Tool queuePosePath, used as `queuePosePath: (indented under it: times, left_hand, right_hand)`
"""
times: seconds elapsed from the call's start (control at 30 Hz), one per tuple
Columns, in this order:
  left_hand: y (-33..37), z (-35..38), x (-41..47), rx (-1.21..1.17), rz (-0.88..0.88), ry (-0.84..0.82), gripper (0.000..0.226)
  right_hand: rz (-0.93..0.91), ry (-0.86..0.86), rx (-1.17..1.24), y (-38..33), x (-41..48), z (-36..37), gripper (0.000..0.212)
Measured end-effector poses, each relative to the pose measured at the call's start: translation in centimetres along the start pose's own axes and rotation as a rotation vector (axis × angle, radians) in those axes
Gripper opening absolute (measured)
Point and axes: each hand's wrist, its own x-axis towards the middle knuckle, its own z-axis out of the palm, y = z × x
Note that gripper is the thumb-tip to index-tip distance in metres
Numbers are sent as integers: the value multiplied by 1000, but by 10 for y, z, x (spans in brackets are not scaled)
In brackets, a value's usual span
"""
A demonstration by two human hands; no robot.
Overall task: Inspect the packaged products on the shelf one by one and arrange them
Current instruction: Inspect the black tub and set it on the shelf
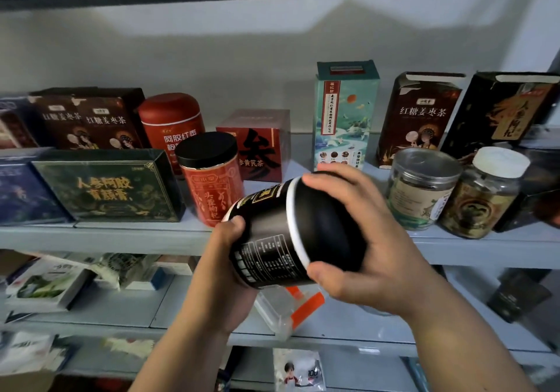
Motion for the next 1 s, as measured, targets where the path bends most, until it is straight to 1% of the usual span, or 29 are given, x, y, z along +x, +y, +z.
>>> queuePosePath:
  times: [0.03, 0.07, 0.1, 0.13, 0.17, 0.2, 0.23, 0.27, 0.37, 0.43, 0.53, 0.57, 0.67, 0.77, 0.87, 0.9, 0.97, 1.0]
  left_hand:
    - [-1, -2, 0, 22, 19, 39, 88]
    - [-2, -3, -1, 51, 59, 86, 92]
    - [-3, -4, 0, 87, 108, 122, 90]
    - [-2, -5, 0, 135, 158, 137, 82]
    - [-1, -5, 0, 198, 206, 145, 74]
    - [0, -5, -1, 262, 246, 148, 70]
    - [2, -6, -1, 308, 271, 143, 69]
    - [3, -7, -1, 323, 277, 138, 70]
    - [3, -10, -1, 277, 249, 138, 72]
    - [1, -12, -1, 293, 247, 153, 71]
    - [-1, -11, -1, 362, 266, 146, 76]
    - [0, -11, -1, 366, 266, 141, 77]
    - [0, -12, -1, 333, 249, 162, 76]
    - [-2, -13, -1, 303, 237, 171, 77]
    - [-4, -12, -2, 300, 249, 159, 79]
    - [-5, -12, -3, 300, 249, 149, 80]
    - [-5, -14, -3, 278, 238, 151, 81]
    - [-4, -14, -3, 259, 233, 157, 81]
  right_hand:
    - [29, -44, -11, 1, -1, -2, 82]
    - [95, -73, 36, 2, -1, -3, 86]
    - [191, -75, 138, 3, -1, -3, 90]
    - [289, -71, 253, 4, -1, -2, 93]
    - [369, -74, 352, 4, -2, -2, 90]
    - [396, -87, 407, 5, -3, -1, 81]
    - [373, -96, 432, 7, -3, -1, 73]
    - [324, -96, 451, 7, -4, -2, 71]
    - [219, -59, 454, 9, -6, -5, 72]
    - [240, -22, 451, 11, -5, -4, 64]
    - [427, -31, 497, 11, -1, 0, 74]
    - [423, -30, 484, 13, -2, 1, 75]
    - [276, -4, 526, 15, -4, 0, 67]
    - [248, 61, 606, 17, 0, 3, 54]
    - [334, 39, 649, 19, 2, 11, 64]
    - [333, 29, 653, 19, 2, 13, 67]
    - [240, 21, 597, 18, 0, 10, 69]
    - [186, 15, 547, 18, -1, 8, 66]
